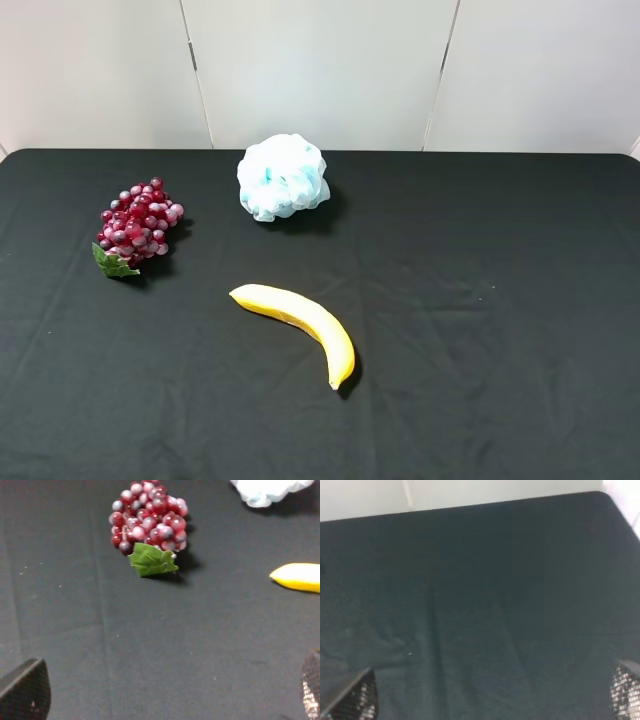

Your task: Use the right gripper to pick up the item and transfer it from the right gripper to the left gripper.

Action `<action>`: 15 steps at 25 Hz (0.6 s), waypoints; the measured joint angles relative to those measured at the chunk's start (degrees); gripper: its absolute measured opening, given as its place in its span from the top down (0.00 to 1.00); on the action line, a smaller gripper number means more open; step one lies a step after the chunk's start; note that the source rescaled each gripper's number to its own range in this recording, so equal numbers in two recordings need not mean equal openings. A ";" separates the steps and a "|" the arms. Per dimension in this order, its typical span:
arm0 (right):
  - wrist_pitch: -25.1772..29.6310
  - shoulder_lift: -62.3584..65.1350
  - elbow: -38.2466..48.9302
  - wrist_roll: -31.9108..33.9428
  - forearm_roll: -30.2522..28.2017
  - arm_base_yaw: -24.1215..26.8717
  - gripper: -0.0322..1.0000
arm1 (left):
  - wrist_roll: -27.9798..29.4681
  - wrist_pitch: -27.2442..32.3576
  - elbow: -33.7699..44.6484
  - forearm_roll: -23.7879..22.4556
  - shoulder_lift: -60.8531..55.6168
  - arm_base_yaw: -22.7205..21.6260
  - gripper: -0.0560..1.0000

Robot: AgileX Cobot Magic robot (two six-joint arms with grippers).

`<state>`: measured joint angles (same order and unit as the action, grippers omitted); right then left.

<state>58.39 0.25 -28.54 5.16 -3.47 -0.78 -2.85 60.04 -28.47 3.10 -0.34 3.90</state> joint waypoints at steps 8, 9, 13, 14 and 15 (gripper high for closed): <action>0.00 0.00 0.00 0.00 0.10 1.82 0.00 | 0.00 0.00 0.00 0.00 0.00 -6.68 0.00; 0.00 0.00 0.00 0.00 0.10 1.82 0.00 | 0.00 0.00 0.00 0.00 0.00 -6.68 0.00; 0.00 0.00 0.00 0.00 0.10 1.82 0.00 | 0.00 0.00 0.00 0.00 0.00 -6.68 0.00; 0.00 0.00 0.00 0.00 0.10 1.82 0.00 | 0.00 0.00 0.00 0.00 0.00 -6.68 0.00; 0.00 0.00 0.00 0.00 0.10 1.82 0.00 | 0.00 0.00 0.00 0.00 0.00 -6.68 0.00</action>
<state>58.39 0.25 -28.54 5.16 -3.36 1.04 -2.85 60.04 -28.47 3.10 -0.34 -2.78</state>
